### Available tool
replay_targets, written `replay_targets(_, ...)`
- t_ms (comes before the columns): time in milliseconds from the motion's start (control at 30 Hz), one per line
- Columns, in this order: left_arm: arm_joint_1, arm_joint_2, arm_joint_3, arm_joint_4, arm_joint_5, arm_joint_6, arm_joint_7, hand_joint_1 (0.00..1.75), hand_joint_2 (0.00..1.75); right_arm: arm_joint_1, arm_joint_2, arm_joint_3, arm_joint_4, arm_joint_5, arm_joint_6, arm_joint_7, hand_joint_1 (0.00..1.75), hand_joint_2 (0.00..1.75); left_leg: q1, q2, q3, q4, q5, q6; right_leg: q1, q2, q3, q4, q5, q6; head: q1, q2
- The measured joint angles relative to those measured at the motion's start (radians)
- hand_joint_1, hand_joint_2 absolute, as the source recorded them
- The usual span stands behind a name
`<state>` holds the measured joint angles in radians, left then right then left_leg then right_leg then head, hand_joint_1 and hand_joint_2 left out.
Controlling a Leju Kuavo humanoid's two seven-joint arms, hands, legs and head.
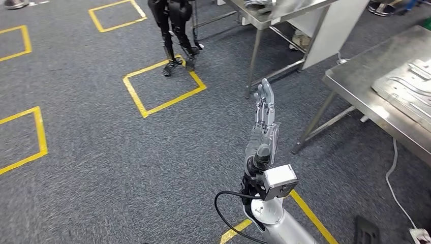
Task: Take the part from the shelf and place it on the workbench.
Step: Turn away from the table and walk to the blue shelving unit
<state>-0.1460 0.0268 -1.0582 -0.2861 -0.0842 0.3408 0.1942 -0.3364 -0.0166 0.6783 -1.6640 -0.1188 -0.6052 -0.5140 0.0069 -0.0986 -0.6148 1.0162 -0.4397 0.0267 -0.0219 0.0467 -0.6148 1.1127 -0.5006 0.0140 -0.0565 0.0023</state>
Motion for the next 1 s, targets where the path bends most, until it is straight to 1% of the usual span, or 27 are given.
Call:
replay_targets(33,-0.002,-0.005,0.0,0.0,-0.001,0.0,0.006,0.0,0.0,0.002,0.0,0.0,0.0,-0.004,0.002,0.001,0.0,0.0,0.001,-0.012,-0.005,0.004,-0.001,-0.005,-0.003,0.021,0.017,-0.043,0.015,-0.001,0.0,0.0)
replay_targets(67,-0.003,-0.01,0.0,0.0,-0.003,-0.001,0.011,0.0,0.0,0.004,-0.001,0.0,0.001,-0.007,0.003,0.002,0.0,0.0,0.002,-0.024,-0.011,0.007,0.0,-0.01,-0.003,0.036,0.025,-0.062,0.017,-0.003,0.0,0.0)
replay_targets(133,-0.001,-0.018,0.0,0.0,-0.007,-0.007,0.016,0.0,0.0,0.006,-0.001,-0.001,0.002,-0.01,0.005,0.002,0.0,0.0,0.005,-0.045,-0.017,0.004,0.005,-0.023,-0.002,0.022,0.029,-0.067,0.018,-0.01,0.0,0.0)
replay_targets(167,0.002,-0.022,0.0,0.0,-0.009,-0.01,0.017,0.0,0.0,0.006,-0.001,-0.001,0.002,-0.01,0.007,0.003,0.0,0.0,0.004,-0.037,-0.021,0.007,0.003,-0.029,-0.002,0.01,0.032,-0.072,0.021,-0.015,-0.001,0.0)
replay_targets(200,0.004,-0.026,0.0,0.0,-0.01,-0.011,0.017,0.0,0.0,0.006,-0.001,-0.001,0.002,-0.01,0.008,0.003,0.0,0.0,0.003,-0.016,-0.029,0.022,-0.007,-0.034,-0.004,-0.002,0.035,-0.077,0.023,-0.022,-0.004,0.0)
replay_targets(233,0.004,-0.029,0.0,0.0,-0.011,-0.012,0.018,0.0,0.0,0.006,-0.001,-0.001,0.002,-0.01,0.009,0.003,0.0,0.0,0.002,0.014,-0.046,0.058,-0.027,-0.038,-0.005,-0.017,0.039,-0.082,0.025,-0.027,-0.008,0.0)
replay_targets(267,0.003,-0.033,0.0,0.0,-0.012,-0.012,0.018,0.0,0.44,0.007,-0.001,-0.001,0.002,-0.01,0.009,0.003,0.0,0.0,0.001,0.05,-0.073,0.114,-0.056,-0.043,-0.003,-0.031,0.041,-0.083,0.024,-0.031,-0.012,0.0)
replay_targets(300,0.001,-0.035,0.0,0.0,-0.012,-0.012,0.018,0.0,0.87,0.009,-0.001,-0.001,0.003,-0.01,0.009,0.002,0.0,0.0,0.003,0.072,-0.106,0.18,-0.085,-0.046,-0.001,-0.046,0.042,-0.084,0.023,-0.034,-0.015,0.0)
replay_targets(333,0.001,-0.038,0.0,0.0,-0.013,-0.012,0.018,0.0,1.31,0.01,-0.001,-0.001,0.003,-0.011,0.009,0.003,0.0,0.0,0.005,0.084,-0.136,0.24,-0.105,-0.049,0.001,-0.062,0.043,-0.083,0.022,-0.035,-0.015,0.0)
replay_targets(367,0.001,-0.039,0.0,0.0,-0.014,-0.012,0.018,0.0,1.75,0.012,-0.001,-0.001,0.004,-0.011,0.008,0.003,0.0,0.0,0.007,0.089,-0.153,0.273,-0.111,-0.051,0.003,-0.076,0.043,-0.083,0.02,-0.036,-0.015,0.0)
replay_targets(400,0.002,-0.041,0.0,0.0,-0.014,-0.012,0.018,0.0,1.75,0.012,-0.001,-0.001,0.005,-0.011,0.008,0.003,0.0,0.0,0.007,0.093,-0.149,0.267,-0.097,-0.051,0.004,-0.089,0.045,-0.083,0.018,-0.036,-0.015,0.0)
replay_targets(433,0.003,-0.041,0.0,0.0,-0.016,-0.013,0.018,0.0,1.75,0.013,-0.001,-0.001,0.005,-0.01,0.007,0.003,0.0,0.0,0.007,0.098,-0.126,0.224,-0.069,-0.049,0.004,-0.102,0.047,-0.083,0.016,-0.035,-0.015,0.0)
replay_targets(467,0.003,-0.042,0.0,0.0,-0.018,-0.014,0.019,0.0,1.75,0.012,-0.001,-0.001,0.005,-0.008,0.005,0.003,0.0,0.0,0.005,0.112,-0.088,0.153,-0.035,-0.044,0.005,-0.114,0.051,-0.083,0.013,-0.034,-0.015,0.0)
replay_targets(500,0.001,-0.042,0.0,0.0,-0.021,-0.017,0.02,0.0,1.75,0.012,-0.001,-0.001,0.005,-0.006,0.001,0.003,0.0,0.0,-0.001,0.136,-0.05,0.084,-0.012,-0.038,0.008,-0.125,0.055,-0.083,0.01,-0.03,-0.015,0.0)
replay_targets(533,-0.002,-0.042,0.0,0.0,-0.025,-0.02,0.021,0.0,1.75,0.012,-0.001,-0.001,0.005,-0.002,-0.003,0.005,0.0,0.0,-0.007,0.154,-0.021,0.032,0.002,-0.031,0.01,-0.135,0.058,-0.083,0.006,-0.026,-0.015,0.0)
replay_targets(567,-0.006,-0.042,-0.001,0.0,-0.029,-0.024,0.022,0.0,1.75,0.013,-0.001,-0.001,0.005,0.002,-0.009,0.007,0.0,0.0,-0.013,0.166,-0.007,0.003,0.005,-0.025,0.012,-0.145,0.06,-0.084,0.004,-0.022,-0.014,0.0)
replay_targets(600,-0.008,-0.042,-0.001,0.001,-0.032,-0.028,0.022,0.0,1.75,0.013,-0.001,-0.001,0.005,0.007,-0.016,0.011,0.0,0.0,-0.017,0.165,-0.005,-0.002,0.001,-0.021,0.014,-0.154,0.062,-0.085,0.002,-0.018,-0.014,0.0)
replay_targets(633,-0.009,-0.042,-0.001,0.001,-0.035,-0.032,0.022,0.0,1.75,0.013,-0.001,0.0,0.005,0.011,-0.021,0.015,0.0,0.0,-0.016,0.152,-0.006,-0.004,0.003,-0.017,0.015,-0.164,0.066,-0.087,0.0,-0.013,-0.014,0.0)
replay_targets(667,-0.009,-0.042,-0.001,0.001,-0.037,-0.034,0.021,0.0,1.75,0.013,-0.001,-0.001,0.005,0.014,-0.025,0.019,0.0,0.0,-0.013,0.142,-0.004,-0.008,0.005,-0.014,0.015,-0.163,0.069,-0.085,-0.005,-0.008,-0.013,0.0)
replay_targets(733,-0.012,-0.043,-0.001,0.001,-0.043,-0.036,0.016,0.0,1.75,0.015,-0.004,-0.002,0.003,0.019,-0.033,0.024,0.0,0.0,-0.006,0.12,0.003,-0.017,0.009,-0.004,0.012,-0.12,0.056,-0.046,-0.034,0.002,-0.011,0.0)
replay_targets(800,-0.021,-0.045,-0.001,0.001,-0.05,-0.037,0.009,0.0,1.75,0.025,-0.012,-0.007,0.0,0.024,-0.041,0.029,0.0,0.0,-0.003,0.097,0.005,-0.02,0.011,0.003,0.008,-0.067,0.001,0.069,-0.09,0.007,-0.008,0.0)
replay_targets(833,-0.024,-0.046,-0.002,0.001,-0.052,-0.038,0.006,0.0,1.75,0.034,-0.018,-0.011,-0.002,0.026,-0.045,0.032,0.0,0.0,-0.003,0.083,0.005,-0.019,0.011,0.006,0.007,-0.057,-0.033,0.133,-0.113,0.009,-0.008,0.0)
replay_targets(867,-0.025,-0.047,-0.002,0.001,-0.052,-0.04,0.003,0.0,1.75,0.043,-0.023,-0.014,-0.004,0.029,-0.047,0.035,0.0,0.0,-0.003,0.069,0.005,-0.019,0.01,0.007,0.007,-0.053,-0.059,0.177,-0.121,0.011,-0.008,0.0)
replay_targets(900,-0.025,-0.048,-0.002,0.001,-0.053,-0.042,0.0,0.0,1.75,0.051,-0.028,-0.018,-0.007,0.032,-0.05,0.037,0.0,0.0,-0.003,0.054,0.005,-0.017,0.01,0.006,0.006,-0.051,-0.07,0.186,-0.11,0.012,-0.008,0.0)
replay_targets(933,-0.024,-0.048,-0.002,0.001,-0.053,-0.045,-0.003,0.0,1.75,0.057,-0.032,-0.021,-0.011,0.035,-0.053,0.038,0.0,0.0,-0.002,0.039,0.005,-0.014,0.009,0.005,0.004,-0.048,-0.063,0.157,-0.08,0.012,-0.008,0.0)
replay_targets(967,-0.024,-0.049,-0.002,0.001,-0.054,-0.049,-0.005,0.0,1.75,0.06,-0.035,-0.024,-0.016,0.032,-0.051,0.038,0.0,0.0,-0.001,0.025,0.005,-0.01,0.006,0.002,0.0,-0.037,-0.04,0.098,-0.039,0.013,-0.008,0.0)
replay_targets(1000,-0.024,-0.05,-0.002,0.001,-0.055,-0.051,-0.009,0.0,1.75,0.062,-0.038,-0.027,-0.023,0.019,-0.042,0.033,0.0,0.0,-0.001,0.011,0.002,-0.003,0.003,-0.002,-0.004,-0.011,-0.015,0.036,-0.009,0.013,-0.008,0.0)
